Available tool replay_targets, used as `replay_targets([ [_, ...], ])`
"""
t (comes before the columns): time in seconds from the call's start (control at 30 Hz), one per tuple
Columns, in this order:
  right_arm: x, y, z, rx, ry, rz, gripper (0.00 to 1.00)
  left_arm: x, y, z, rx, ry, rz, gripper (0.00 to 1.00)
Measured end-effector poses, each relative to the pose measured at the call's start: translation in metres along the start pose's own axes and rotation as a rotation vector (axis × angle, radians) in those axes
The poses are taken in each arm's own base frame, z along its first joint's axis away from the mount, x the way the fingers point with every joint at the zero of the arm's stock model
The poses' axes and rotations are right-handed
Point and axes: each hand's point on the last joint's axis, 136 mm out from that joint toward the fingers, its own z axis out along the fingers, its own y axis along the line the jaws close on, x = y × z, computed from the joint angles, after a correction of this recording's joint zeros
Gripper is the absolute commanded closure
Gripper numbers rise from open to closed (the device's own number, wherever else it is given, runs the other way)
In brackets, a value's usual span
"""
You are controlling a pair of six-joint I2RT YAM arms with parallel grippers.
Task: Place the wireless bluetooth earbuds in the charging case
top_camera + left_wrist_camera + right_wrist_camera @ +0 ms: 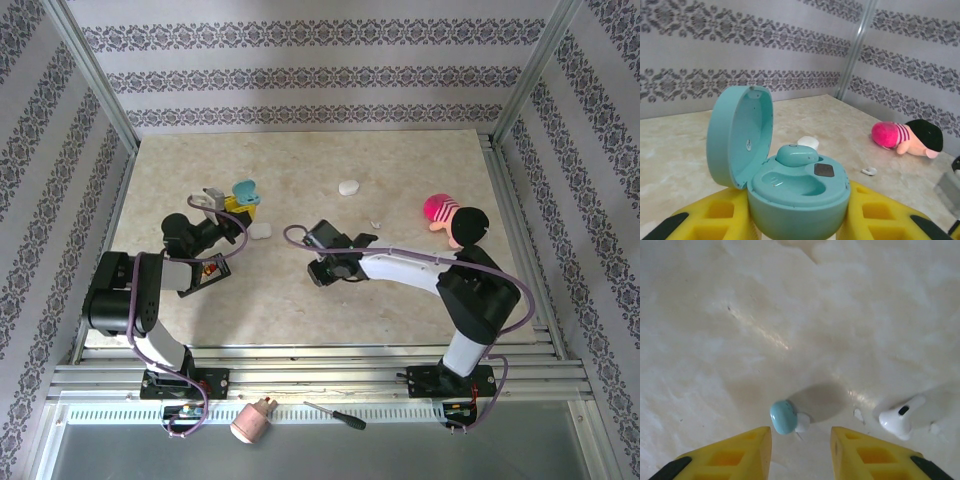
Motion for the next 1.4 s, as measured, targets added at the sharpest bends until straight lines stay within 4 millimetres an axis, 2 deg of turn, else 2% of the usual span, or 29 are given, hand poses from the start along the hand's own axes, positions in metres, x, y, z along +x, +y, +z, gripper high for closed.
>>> replay_targets([
  [0.17, -0.007, 0.004, 0.004, 0.138, 0.032, -0.113, 0.65, -0.005, 0.007, -0.003, -0.024, -0.018, -0.003, 0.81],
  [0.47, 0.005, 0.013, 0.02, 0.315, 0.122, -0.255, 0.67, -0.016, 0.007, -0.006, -0.036, -0.041, 0.017, 0.81],
  [0.67, 0.011, 0.023, 0.027, 0.372, 0.144, -0.327, 0.69, -0.016, 0.007, -0.006, -0.036, -0.04, 0.017, 0.81],
  [1.0, 0.006, 0.017, 0.024, 0.435, 0.144, -0.381, 0.72, -0.016, 0.006, -0.007, -0.038, -0.033, 0.017, 0.81],
  [1.4, 0.017, 0.013, 0.038, 0.45, 0.191, -0.41, 0.72, -0.017, 0.006, -0.007, -0.039, -0.027, 0.028, 0.81],
])
